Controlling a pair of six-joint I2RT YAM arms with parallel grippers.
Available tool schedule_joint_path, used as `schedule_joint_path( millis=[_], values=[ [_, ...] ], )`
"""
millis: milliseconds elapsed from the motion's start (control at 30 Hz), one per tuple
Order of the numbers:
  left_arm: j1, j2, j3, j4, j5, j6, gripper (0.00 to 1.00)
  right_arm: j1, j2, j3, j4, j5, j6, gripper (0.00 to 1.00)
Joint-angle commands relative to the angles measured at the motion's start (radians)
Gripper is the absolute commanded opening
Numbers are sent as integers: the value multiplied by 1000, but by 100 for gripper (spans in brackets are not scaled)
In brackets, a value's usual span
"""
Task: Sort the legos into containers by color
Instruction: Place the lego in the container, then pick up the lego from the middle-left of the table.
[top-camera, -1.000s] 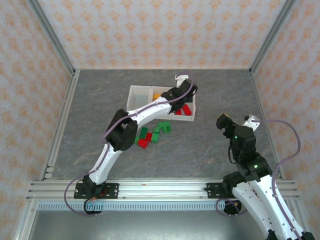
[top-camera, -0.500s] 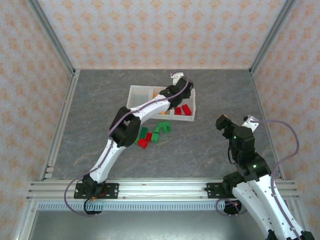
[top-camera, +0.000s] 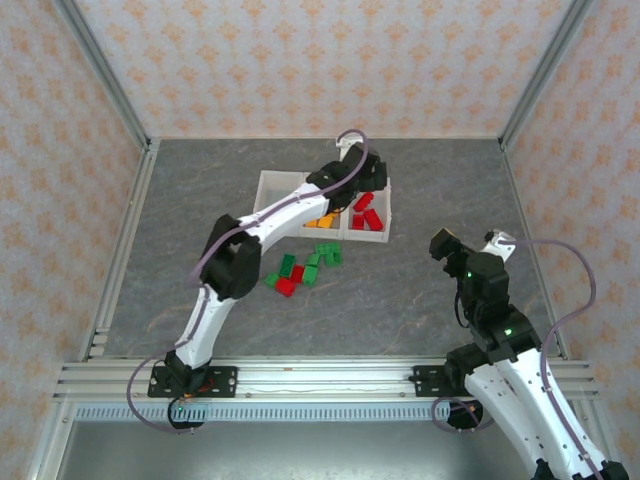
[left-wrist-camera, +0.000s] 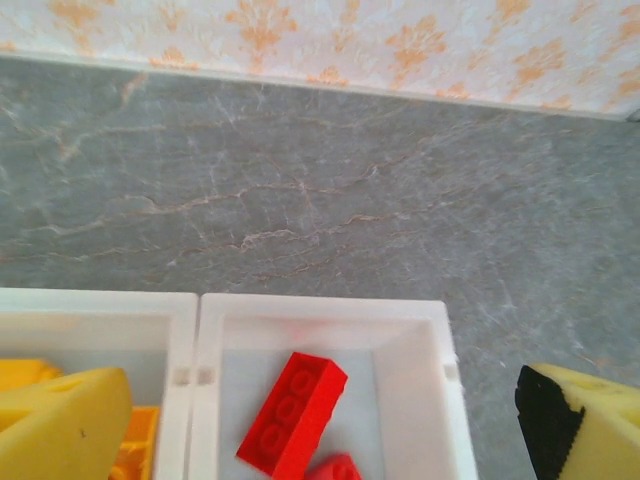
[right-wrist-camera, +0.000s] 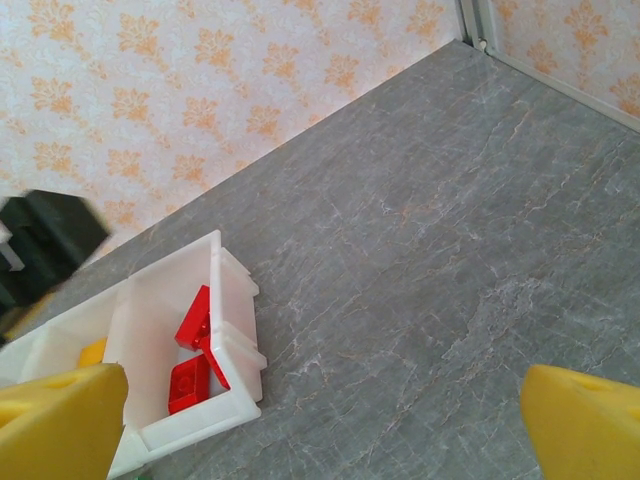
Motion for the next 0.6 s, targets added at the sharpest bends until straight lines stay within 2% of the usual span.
schedule_joint_path(
  millis=[0,200,367,567],
  values=[
    [-24,-171,-116,-44,-24,48,99,1,1,-11,30,-16,-17,100],
    [-42,-423,-366,-168,-131,-11,99,1,19,-19,48,-57,-25,100],
    [-42,-580,-544,-340,-205,-139,99,1,48,-32,78,-102,-36,100],
    [-42,-709,-734,-485,-222,-251,99,1,67,-39,92,-114,-41,100]
  ],
)
